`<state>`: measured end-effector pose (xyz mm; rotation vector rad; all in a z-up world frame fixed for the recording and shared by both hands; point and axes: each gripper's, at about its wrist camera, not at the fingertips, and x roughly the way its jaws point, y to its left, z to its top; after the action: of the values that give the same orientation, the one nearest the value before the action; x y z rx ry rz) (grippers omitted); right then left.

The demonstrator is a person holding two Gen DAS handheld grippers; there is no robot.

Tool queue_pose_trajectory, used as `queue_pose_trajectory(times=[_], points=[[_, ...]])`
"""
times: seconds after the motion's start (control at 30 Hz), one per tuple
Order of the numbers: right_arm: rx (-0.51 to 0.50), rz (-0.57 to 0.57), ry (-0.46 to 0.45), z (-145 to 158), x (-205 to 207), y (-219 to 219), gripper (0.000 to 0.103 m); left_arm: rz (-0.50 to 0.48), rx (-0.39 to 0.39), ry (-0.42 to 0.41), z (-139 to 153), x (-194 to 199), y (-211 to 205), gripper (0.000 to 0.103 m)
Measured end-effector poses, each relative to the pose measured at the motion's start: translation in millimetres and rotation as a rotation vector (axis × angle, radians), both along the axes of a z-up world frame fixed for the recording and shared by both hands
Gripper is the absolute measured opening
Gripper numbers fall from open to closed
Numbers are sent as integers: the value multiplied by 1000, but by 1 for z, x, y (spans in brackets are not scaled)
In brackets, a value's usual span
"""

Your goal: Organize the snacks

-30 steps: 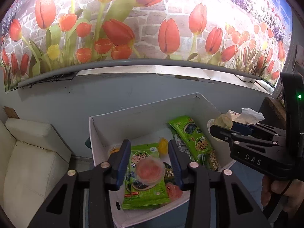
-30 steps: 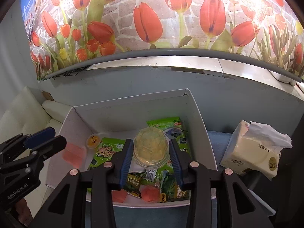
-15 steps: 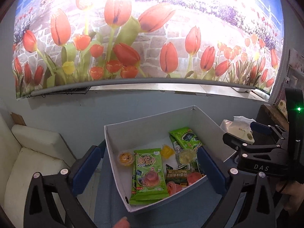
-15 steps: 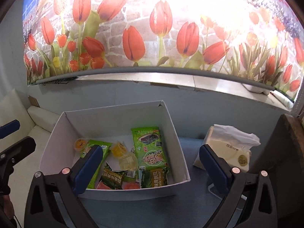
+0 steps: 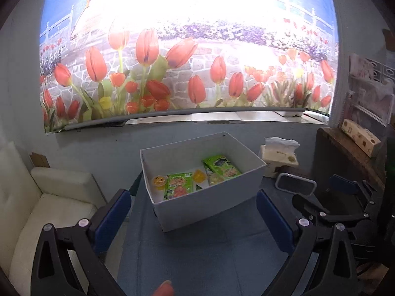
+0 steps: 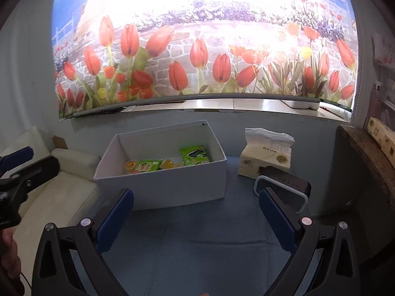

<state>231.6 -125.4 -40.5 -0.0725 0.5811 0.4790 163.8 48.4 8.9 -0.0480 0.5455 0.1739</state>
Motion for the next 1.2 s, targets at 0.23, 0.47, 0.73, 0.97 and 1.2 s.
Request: queue_pose_trajectory(times=[0.23,0.47,0.73,0.97,1.2], points=[[-20,92,-53,21,-97,-40,103,-42,-75,9,2,-69,-29,103],[17,57,-40,24,-130,-73,103,-65,-96,15,6,-106,-47,103],[32,34,-41,25,-136,-79,103,-58,-107,13,11,-114,-44,103],[24,36,-60,27,-141,-78,103,-56,-97,20,11,-114,-44,103],[30,42,-55,26,-144,-76,103,-54,-85,27,10,-113,-46,103]])
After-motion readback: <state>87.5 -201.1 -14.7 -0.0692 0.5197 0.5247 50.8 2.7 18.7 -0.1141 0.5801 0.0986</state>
